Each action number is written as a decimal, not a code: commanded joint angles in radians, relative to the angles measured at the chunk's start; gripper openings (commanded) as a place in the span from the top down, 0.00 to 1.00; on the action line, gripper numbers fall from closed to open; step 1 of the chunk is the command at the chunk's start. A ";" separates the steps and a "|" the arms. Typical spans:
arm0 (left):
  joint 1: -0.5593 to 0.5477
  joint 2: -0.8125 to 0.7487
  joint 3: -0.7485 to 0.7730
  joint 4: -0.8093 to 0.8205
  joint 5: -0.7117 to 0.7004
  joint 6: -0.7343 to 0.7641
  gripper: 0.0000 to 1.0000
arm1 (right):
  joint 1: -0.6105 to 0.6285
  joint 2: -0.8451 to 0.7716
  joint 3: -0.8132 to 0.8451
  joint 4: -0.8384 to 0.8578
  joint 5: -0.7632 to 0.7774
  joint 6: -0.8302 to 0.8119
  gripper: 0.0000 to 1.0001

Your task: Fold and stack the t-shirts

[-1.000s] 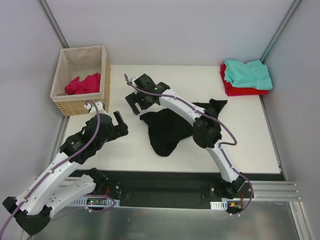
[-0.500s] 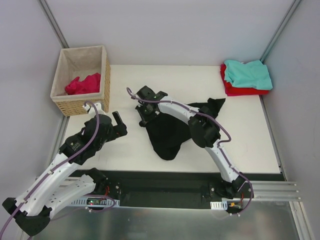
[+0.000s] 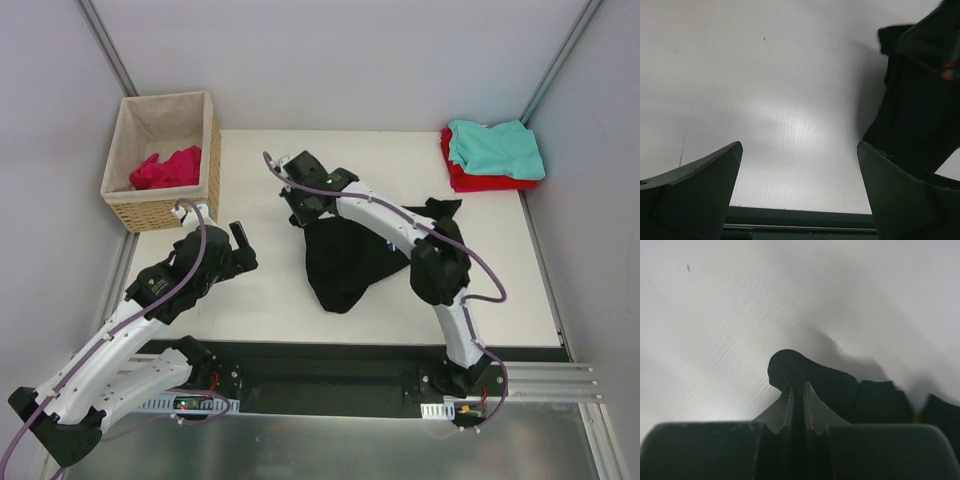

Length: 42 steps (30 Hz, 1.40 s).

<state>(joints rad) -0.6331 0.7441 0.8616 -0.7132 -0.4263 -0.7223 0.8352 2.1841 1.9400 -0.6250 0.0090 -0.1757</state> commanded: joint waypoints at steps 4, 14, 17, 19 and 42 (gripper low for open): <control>0.007 0.052 0.021 0.070 0.038 0.006 0.01 | -0.002 -0.361 0.218 -0.013 0.265 -0.136 0.99; 0.007 0.101 0.034 0.127 0.080 0.015 0.01 | 0.012 -0.636 0.188 -0.062 0.413 -0.199 0.99; 0.009 0.116 0.042 0.144 0.095 0.020 0.01 | 0.010 -0.784 -0.198 0.013 0.460 -0.131 0.99; 0.007 0.123 0.047 0.156 0.104 0.023 0.01 | 0.004 -0.842 -0.390 0.100 0.506 -0.081 0.99; 0.007 0.369 0.183 0.231 0.093 0.141 0.01 | -0.073 -0.866 -0.698 0.080 0.542 0.068 0.04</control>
<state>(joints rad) -0.6331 1.0382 0.9428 -0.5282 -0.3168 -0.6395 0.7624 1.3663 1.1637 -0.5720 0.5961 -0.1047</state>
